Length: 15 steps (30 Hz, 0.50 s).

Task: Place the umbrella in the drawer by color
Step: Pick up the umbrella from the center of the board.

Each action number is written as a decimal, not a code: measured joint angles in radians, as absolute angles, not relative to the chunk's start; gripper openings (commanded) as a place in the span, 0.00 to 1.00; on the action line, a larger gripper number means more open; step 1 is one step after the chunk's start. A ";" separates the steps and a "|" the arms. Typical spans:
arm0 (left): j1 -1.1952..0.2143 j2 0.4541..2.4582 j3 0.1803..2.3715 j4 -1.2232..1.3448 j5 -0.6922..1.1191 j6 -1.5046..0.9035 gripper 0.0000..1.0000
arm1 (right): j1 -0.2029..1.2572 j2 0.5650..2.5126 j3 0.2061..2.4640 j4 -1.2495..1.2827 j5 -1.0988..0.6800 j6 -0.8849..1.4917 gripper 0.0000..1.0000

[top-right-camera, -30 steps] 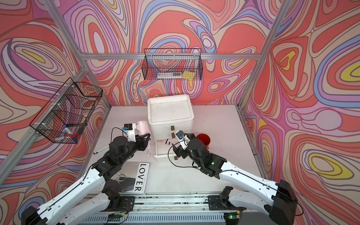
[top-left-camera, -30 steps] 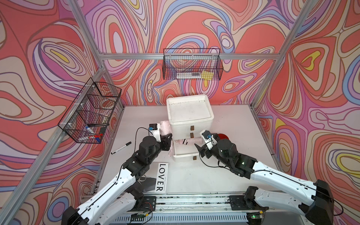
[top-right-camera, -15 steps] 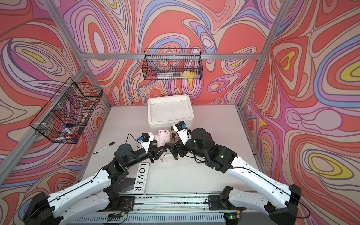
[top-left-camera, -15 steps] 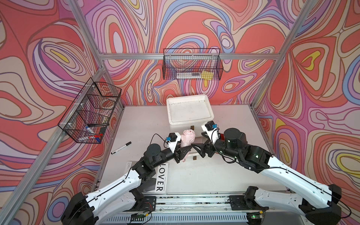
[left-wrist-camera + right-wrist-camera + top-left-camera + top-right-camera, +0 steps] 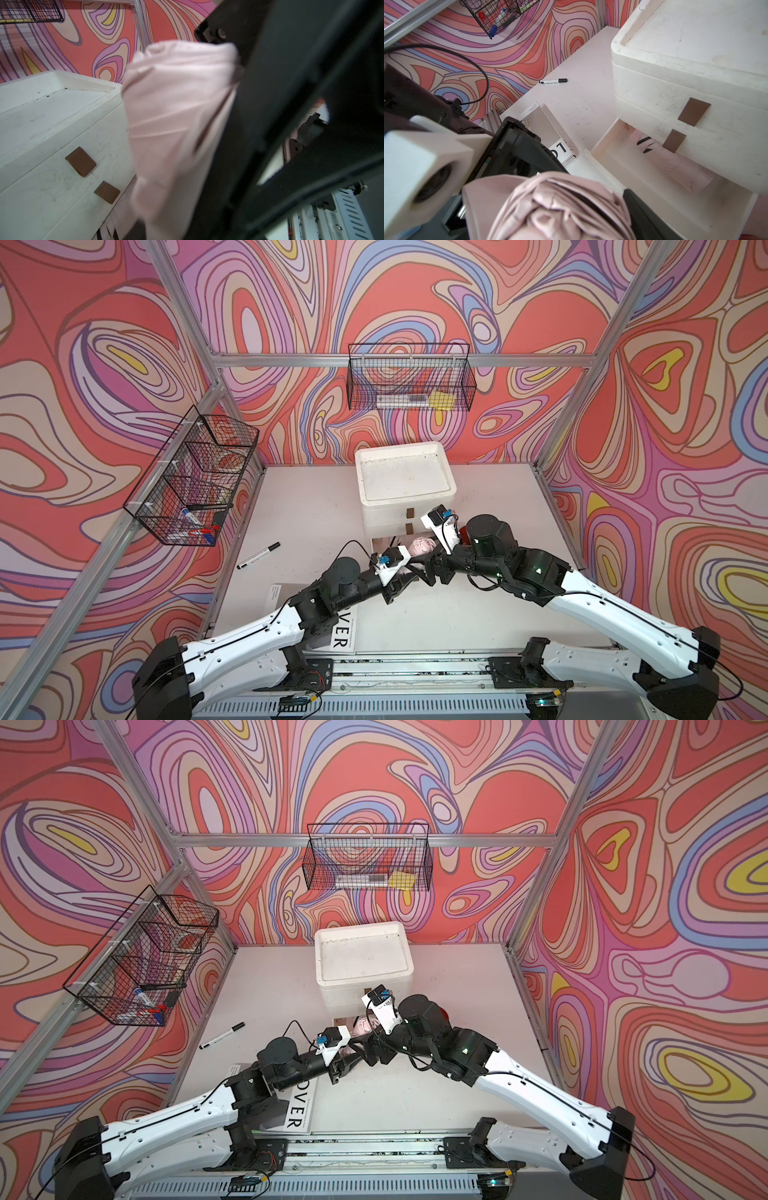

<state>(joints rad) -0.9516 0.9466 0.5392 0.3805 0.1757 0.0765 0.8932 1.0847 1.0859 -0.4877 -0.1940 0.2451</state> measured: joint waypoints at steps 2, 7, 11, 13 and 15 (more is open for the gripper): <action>-0.963 0.947 0.540 0.375 0.149 0.094 0.03 | 0.893 1.085 1.084 -0.489 -0.202 0.253 0.72; -0.971 0.947 0.541 0.357 0.102 0.117 0.06 | 0.893 1.085 1.082 -0.490 -0.210 0.264 0.51; -0.977 0.946 0.542 0.352 0.075 0.125 0.19 | 0.894 1.085 1.080 -0.490 -0.215 0.273 0.29; -0.979 0.943 0.542 0.348 0.064 0.124 0.34 | 0.894 1.087 1.079 -0.485 -0.217 0.275 0.25; -0.983 0.938 0.542 0.341 0.050 0.124 0.49 | 0.896 1.087 1.076 -0.480 -0.215 0.275 0.20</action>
<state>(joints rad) -0.9829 0.9379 0.5415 0.3408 0.0502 0.1242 0.8959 1.0870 1.0760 -0.4797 -0.2153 0.2749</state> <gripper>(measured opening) 0.438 0.337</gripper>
